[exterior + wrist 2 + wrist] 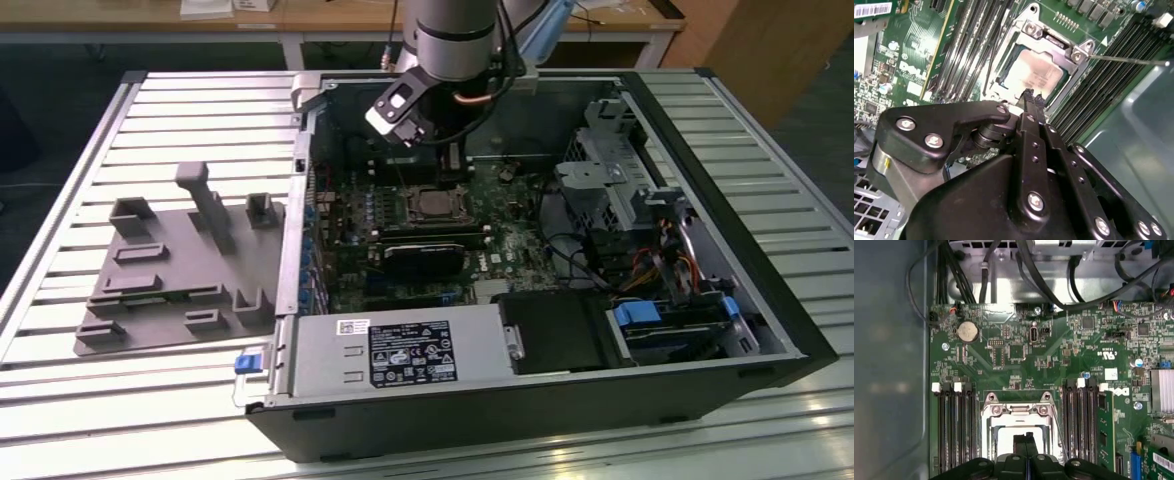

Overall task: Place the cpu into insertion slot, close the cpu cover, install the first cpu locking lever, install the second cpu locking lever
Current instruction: 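Close the cpu cover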

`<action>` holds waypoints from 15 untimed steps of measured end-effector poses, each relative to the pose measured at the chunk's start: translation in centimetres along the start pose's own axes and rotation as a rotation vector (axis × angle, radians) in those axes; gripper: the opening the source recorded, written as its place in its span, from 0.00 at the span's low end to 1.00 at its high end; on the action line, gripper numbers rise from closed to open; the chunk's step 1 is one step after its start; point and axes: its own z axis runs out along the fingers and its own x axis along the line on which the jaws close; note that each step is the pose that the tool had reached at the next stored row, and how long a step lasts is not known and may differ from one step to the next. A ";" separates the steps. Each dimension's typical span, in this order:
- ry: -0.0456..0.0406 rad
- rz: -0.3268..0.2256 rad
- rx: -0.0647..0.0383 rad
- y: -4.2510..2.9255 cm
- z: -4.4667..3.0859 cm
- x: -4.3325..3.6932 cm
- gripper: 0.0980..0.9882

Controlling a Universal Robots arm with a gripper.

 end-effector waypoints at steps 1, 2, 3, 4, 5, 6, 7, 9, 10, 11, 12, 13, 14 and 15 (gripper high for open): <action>0.0000 0.000 0.000 -0.07 0.06 -0.02 0.00; 0.0000 0.000 0.000 -0.13 0.11 -0.04 0.00; -0.0001 0.000 0.000 -0.19 0.16 -0.06 0.00; -0.0003 0.000 0.000 -0.25 0.21 -0.09 0.00; -0.0002 0.000 0.000 -0.26 0.23 -0.10 0.00; -0.0005 0.000 0.000 -0.26 0.23 -0.10 0.00; -0.0007 0.000 0.000 -0.26 0.23 -0.10 0.00; -0.0010 0.000 0.000 -0.26 0.23 -0.10 0.00; -0.0010 0.000 0.000 -0.26 0.23 -0.10 0.00; -0.0009 -0.004 0.000 -0.26 0.23 -0.10 0.00; -0.0008 -0.013 0.000 -0.26 0.24 -0.10 0.00; -0.0014 -0.027 0.000 -0.26 0.25 -0.10 0.00; -0.0026 -0.043 0.000 -0.26 0.26 -0.09 0.00; -0.0040 -0.059 0.000 -0.26 0.27 -0.10 0.00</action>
